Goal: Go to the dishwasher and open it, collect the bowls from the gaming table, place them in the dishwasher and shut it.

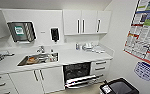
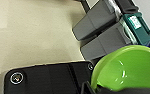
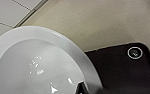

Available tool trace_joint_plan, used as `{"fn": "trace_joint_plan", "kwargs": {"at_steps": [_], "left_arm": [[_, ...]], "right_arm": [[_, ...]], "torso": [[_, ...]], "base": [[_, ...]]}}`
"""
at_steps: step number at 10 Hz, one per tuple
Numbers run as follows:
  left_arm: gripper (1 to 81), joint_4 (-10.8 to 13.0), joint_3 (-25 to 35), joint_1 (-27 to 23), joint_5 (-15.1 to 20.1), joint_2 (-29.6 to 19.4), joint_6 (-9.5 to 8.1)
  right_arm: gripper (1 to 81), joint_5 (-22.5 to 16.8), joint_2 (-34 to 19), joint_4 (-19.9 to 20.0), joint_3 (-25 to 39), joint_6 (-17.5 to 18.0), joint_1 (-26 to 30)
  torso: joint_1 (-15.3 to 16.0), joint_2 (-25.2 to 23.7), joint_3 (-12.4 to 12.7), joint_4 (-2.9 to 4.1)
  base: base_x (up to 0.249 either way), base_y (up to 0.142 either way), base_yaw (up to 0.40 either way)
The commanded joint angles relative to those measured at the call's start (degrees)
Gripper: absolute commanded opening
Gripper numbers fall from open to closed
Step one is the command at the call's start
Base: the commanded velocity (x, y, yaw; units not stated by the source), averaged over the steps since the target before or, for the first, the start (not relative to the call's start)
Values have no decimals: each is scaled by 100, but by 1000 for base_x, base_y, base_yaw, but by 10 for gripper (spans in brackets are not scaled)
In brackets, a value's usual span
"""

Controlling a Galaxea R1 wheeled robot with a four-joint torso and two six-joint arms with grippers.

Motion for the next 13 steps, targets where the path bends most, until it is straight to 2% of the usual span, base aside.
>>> {"fn": "trace_joint_plan", "kwargs": {"at_steps": [1, 11, 13], "left_arm": [[10, 23, 59, -331, 99, -190, -4], [10, 23, 68, -331, 90, -217, -4], [10, 23, 85, -331, 73, -234, -4]], "right_arm": [[10, -88, -35, -92, 79, 9, 371], [10, -88, -44, -84, 53, 9, 363], [10, -88, -44, -84, 53, 9, 362]], "torso": [[3, 0, 0, 0], [3, -2, 0, 0], [3, 0, 0, 0]], "base": [[83, 0, 0], [78, 0, 0], [31, 69, 0]]}}
